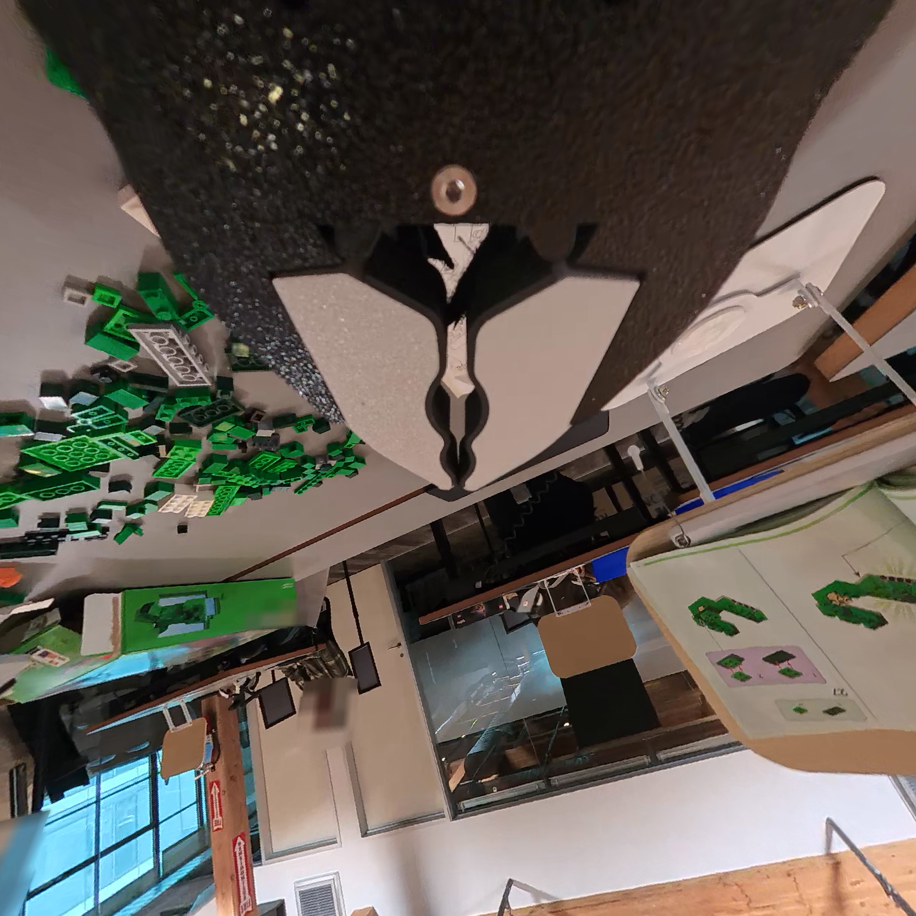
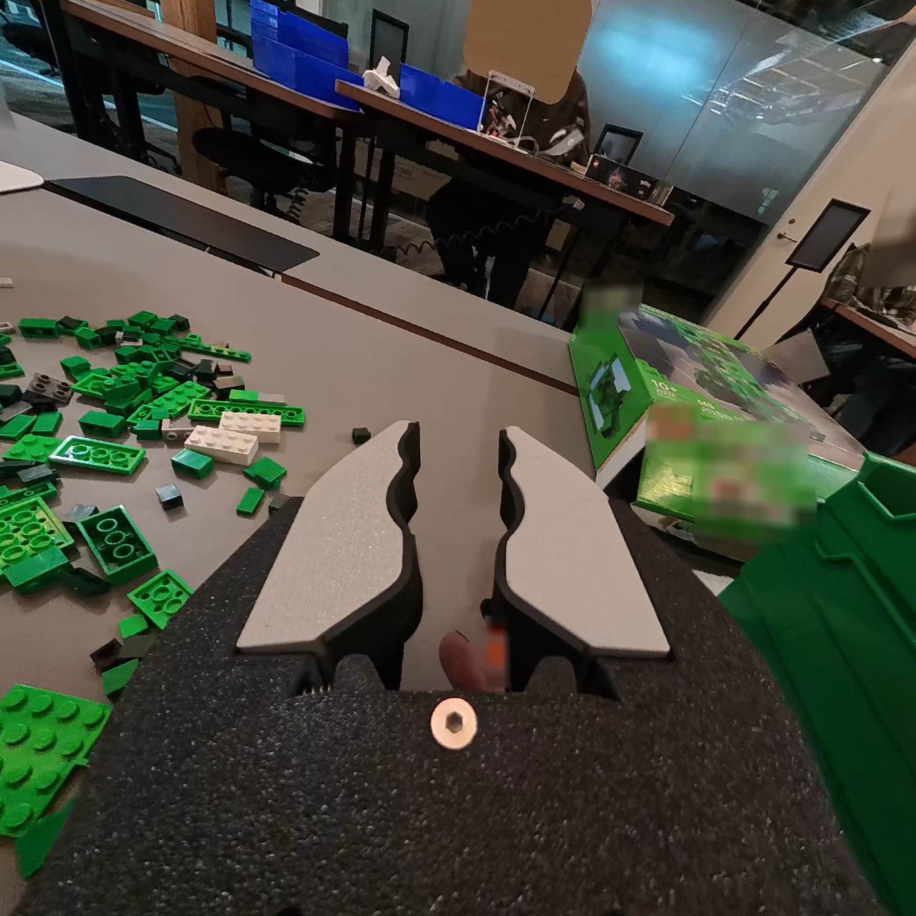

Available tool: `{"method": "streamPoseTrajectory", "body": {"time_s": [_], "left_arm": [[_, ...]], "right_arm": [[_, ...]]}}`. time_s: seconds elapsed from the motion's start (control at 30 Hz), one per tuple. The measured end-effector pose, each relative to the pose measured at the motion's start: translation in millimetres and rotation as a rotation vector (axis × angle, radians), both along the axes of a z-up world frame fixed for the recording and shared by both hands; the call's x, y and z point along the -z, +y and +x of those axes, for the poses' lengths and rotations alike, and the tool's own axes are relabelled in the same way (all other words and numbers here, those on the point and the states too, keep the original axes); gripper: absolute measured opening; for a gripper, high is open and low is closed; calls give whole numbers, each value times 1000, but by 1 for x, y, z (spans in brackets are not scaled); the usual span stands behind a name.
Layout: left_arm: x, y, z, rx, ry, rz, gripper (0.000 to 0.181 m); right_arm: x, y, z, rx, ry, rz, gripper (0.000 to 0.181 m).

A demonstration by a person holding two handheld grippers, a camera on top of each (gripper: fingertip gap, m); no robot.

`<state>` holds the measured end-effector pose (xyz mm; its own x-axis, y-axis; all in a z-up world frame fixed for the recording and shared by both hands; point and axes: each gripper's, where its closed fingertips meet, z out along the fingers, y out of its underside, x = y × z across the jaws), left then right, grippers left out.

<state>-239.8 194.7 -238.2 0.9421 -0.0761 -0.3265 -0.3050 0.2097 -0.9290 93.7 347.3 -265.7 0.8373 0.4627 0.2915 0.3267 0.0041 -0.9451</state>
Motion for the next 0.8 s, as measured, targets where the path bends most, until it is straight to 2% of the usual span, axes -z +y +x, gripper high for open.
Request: {"method": "streamPoseTrajectory", "body": {"time_s": [0.17,0.23,0.3,0.4,0.53,0.63,0.8], "left_arm": [[-2,-1,9,-5,57,4,0],[0,-1,14,13,72,-35,6],[1,-1,18,30,114,-88,2],[-14,8,10,-80,247,-100,15],[-34,48,-18,-289,557,-164,26],[-50,87,-49,-440,696,-216,35],[-49,150,-103,-637,992,-330,39]], "right_arm": [[-3,-4,-9,-19,-14,15,29],[-2,-5,-13,-29,-28,18,29],[-1,-7,-17,-39,-41,18,29],[3,-7,-20,-49,-70,10,29],[3,-5,-17,-40,-76,14,29],[3,-5,-15,-42,-35,-1,29],[3,-4,-12,-37,-31,-4,29]]}}
